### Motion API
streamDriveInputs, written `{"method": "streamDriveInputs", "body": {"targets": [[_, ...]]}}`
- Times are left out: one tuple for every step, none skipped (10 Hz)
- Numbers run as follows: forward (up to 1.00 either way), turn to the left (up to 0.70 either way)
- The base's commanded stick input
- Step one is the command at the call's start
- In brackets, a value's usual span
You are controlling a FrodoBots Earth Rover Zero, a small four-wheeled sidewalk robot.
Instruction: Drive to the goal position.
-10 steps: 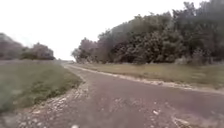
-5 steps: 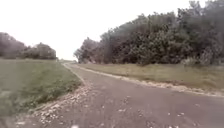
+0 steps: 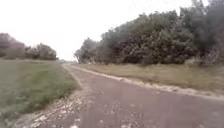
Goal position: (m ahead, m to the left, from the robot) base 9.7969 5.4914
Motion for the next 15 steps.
{"method": "streamDriveInputs", "body": {"targets": [[0.34, 0.0], [0.66, 0.0], [0.7, 0.0], [0.7, 0.0], [0.7, 0.0], [0.7, 0.0], [0.7, 0.0], [0.7, 0.0], [0.7, 0.0], [0.7, 0.0], [0.7, 0.0], [0.7, 0.0], [0.7, 0.0], [0.7, 0.0], [0.7, 0.0]]}}
